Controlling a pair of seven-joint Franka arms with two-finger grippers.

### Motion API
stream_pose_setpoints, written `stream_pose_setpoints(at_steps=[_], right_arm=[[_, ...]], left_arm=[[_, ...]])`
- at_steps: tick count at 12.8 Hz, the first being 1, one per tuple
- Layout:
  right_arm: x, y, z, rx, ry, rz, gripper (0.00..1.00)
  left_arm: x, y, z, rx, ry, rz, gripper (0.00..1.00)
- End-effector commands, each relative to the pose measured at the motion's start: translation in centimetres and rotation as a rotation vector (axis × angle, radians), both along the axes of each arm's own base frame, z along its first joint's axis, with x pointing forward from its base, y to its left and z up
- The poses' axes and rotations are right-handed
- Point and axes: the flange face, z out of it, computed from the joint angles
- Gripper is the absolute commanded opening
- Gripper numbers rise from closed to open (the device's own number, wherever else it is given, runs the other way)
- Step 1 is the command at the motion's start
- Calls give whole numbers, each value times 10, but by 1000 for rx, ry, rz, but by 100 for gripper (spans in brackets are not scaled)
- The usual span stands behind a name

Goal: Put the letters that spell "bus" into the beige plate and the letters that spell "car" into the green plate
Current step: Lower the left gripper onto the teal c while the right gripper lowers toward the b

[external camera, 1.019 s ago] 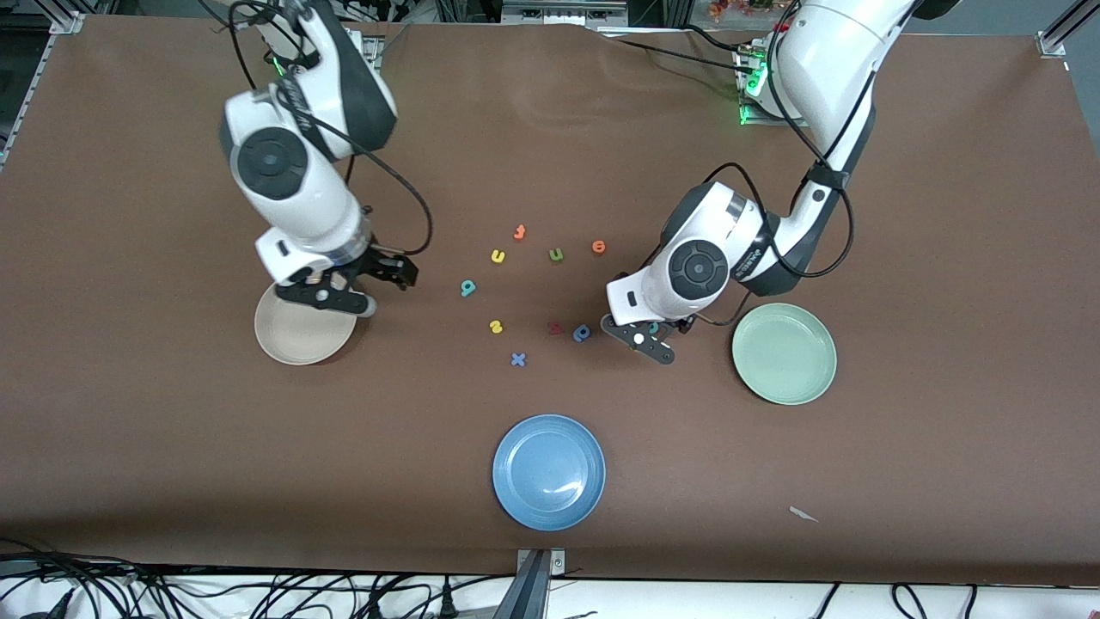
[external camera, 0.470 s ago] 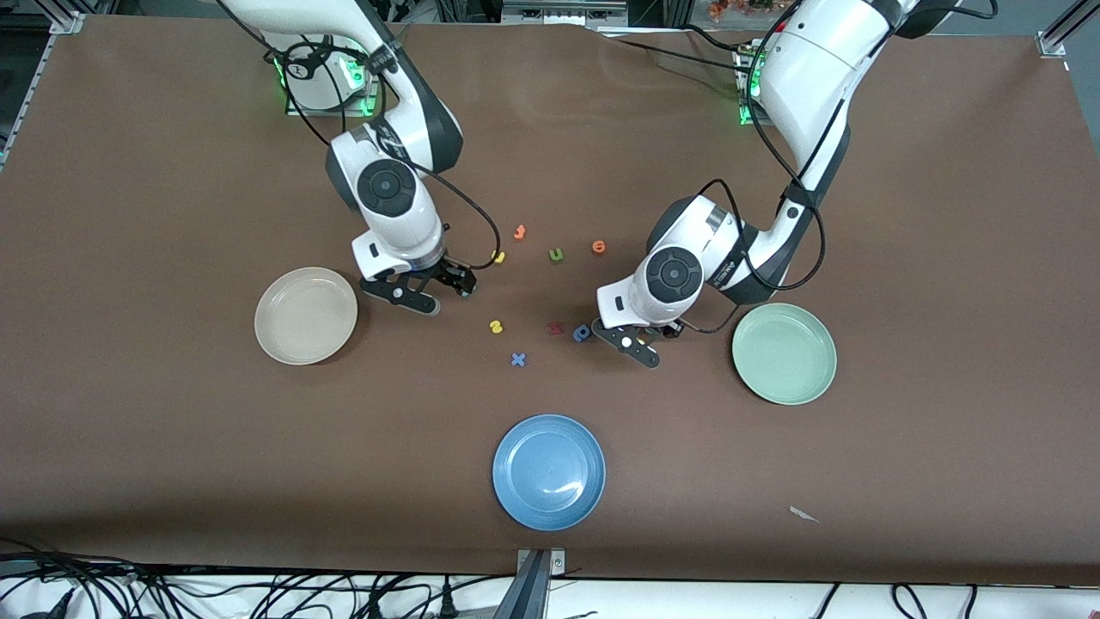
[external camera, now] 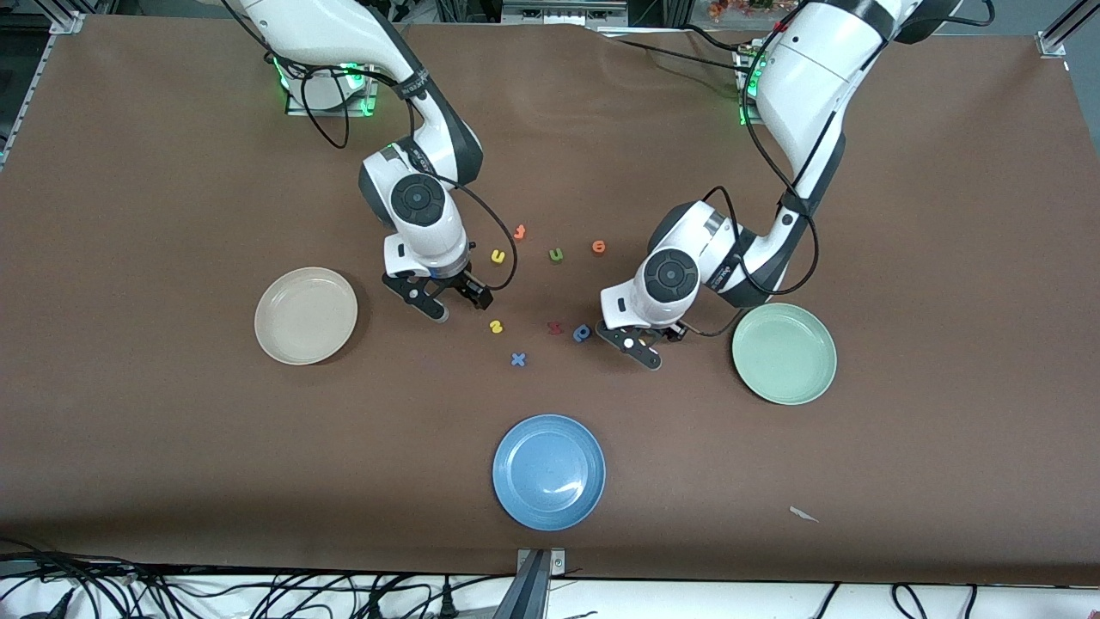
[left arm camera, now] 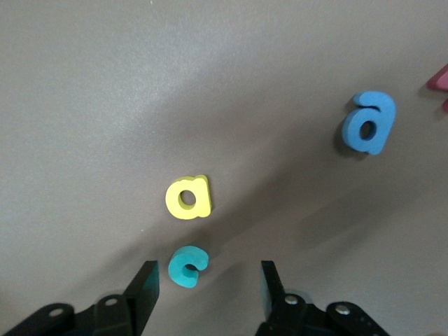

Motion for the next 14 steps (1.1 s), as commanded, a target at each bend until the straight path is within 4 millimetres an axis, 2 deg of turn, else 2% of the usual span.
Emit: stream_pose_setpoints(at_steps=[1, 3, 5, 6, 7, 10, 11, 14], right_arm=[[-1, 2, -7, 17, 6, -121, 99], [-2, 1, -12, 40, 9, -158, 99], [-7, 0, -19, 63, 20, -185, 99], [-11, -3, -24, 65, 14, -186, 99], [-16, -4, -29, 74, 4, -180, 99], [-31, -5, -39, 83, 0, -169, 99], [-33, -5, -40, 83, 2, -168, 99], [-37, -2, -42, 81, 9, -162, 93]], left_arm=[[-4, 4, -5, 31, -27, -24, 66], [-6, 3, -9, 20, -39, -23, 65], [-8, 4, -14, 11, -51, -26, 52], [-8, 5, -15, 12, -53, -29, 49], [-8, 6, -15, 26, -63, -49, 42], [-7, 8, -14, 34, -67, -57, 9], [-7, 8, -13, 34, -67, -60, 5], [-6, 10, -1, 52, -56, -54, 5]])
